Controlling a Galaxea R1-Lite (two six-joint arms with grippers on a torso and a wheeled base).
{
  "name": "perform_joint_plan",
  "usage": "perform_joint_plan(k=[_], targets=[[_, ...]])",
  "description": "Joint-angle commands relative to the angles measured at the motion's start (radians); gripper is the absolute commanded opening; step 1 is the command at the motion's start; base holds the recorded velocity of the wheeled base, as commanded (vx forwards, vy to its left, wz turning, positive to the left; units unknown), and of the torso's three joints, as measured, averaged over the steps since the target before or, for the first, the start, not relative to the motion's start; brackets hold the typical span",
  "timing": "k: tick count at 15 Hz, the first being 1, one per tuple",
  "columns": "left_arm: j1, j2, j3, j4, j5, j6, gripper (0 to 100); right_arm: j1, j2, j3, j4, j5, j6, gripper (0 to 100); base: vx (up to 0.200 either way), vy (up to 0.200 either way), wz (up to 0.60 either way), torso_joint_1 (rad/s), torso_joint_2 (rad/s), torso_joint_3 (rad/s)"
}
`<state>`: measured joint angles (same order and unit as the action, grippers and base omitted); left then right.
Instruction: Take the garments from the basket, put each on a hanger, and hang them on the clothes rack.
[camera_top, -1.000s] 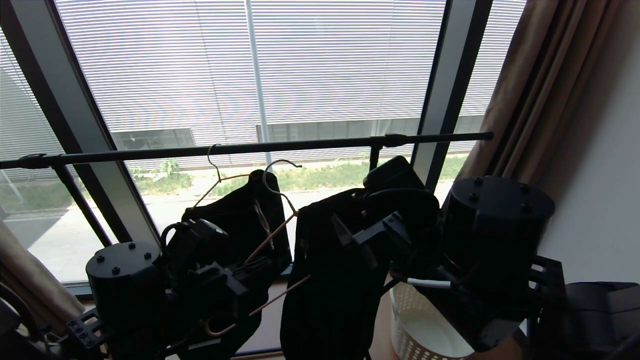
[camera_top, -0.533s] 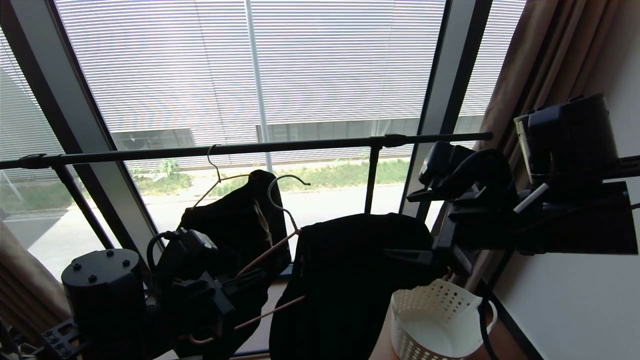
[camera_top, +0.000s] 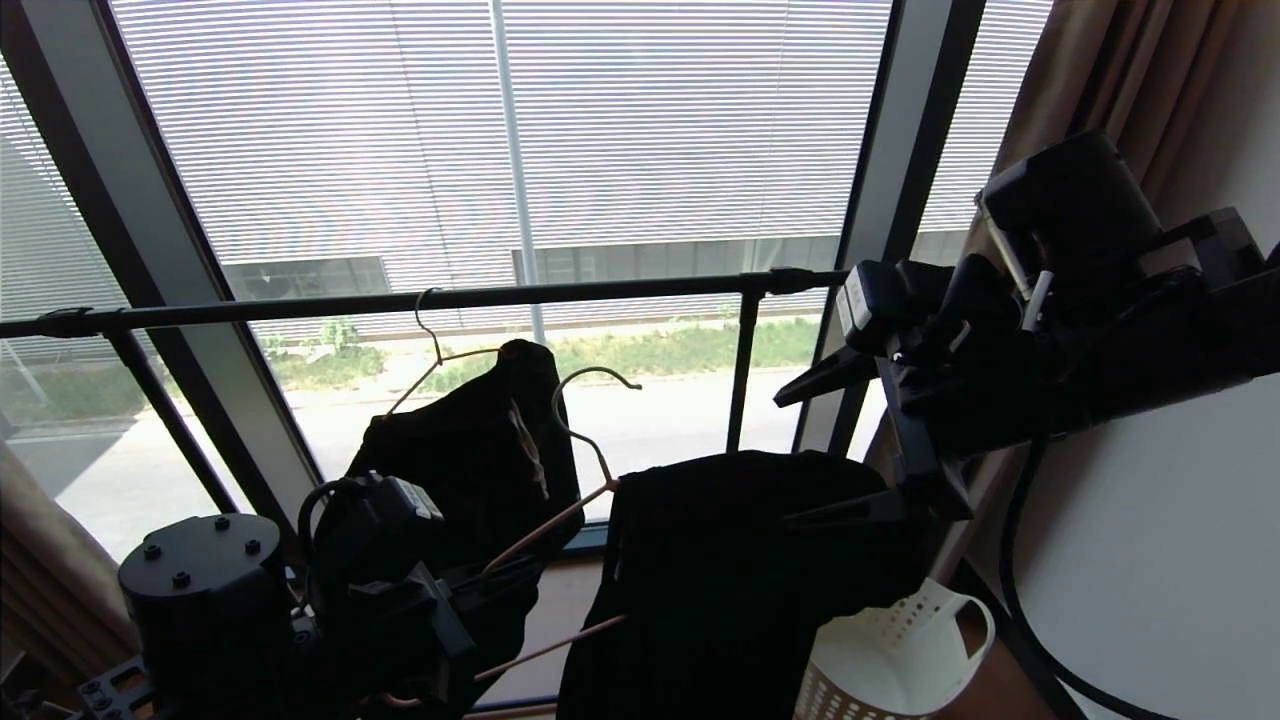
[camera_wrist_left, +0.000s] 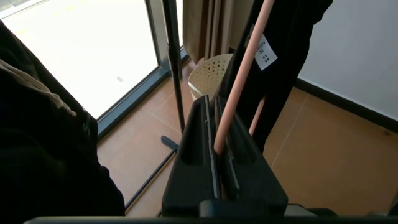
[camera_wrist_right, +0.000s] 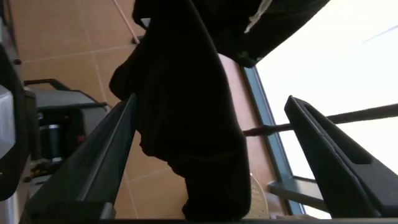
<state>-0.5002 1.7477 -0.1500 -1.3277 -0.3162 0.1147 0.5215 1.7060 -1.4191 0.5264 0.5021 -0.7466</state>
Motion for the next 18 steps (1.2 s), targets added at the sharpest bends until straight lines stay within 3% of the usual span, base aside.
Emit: perform_joint_plan(k=[1,18], targets=[[-0.006,0.000,0.000,-0.001,0.000,0.000,0,0.018,0.041,-0.014,0.004,0.004,0.001,100,0.000,0.000,0.00,0.000,0.00,0.000],[-0.014,-0.020,0.010,-0.008,-0.001,0.002,0,0.048,0.167,-0.057,-0.005,-0.007,0.006,100,0.000,0.000,0.00,0.000,0.00,0.000]])
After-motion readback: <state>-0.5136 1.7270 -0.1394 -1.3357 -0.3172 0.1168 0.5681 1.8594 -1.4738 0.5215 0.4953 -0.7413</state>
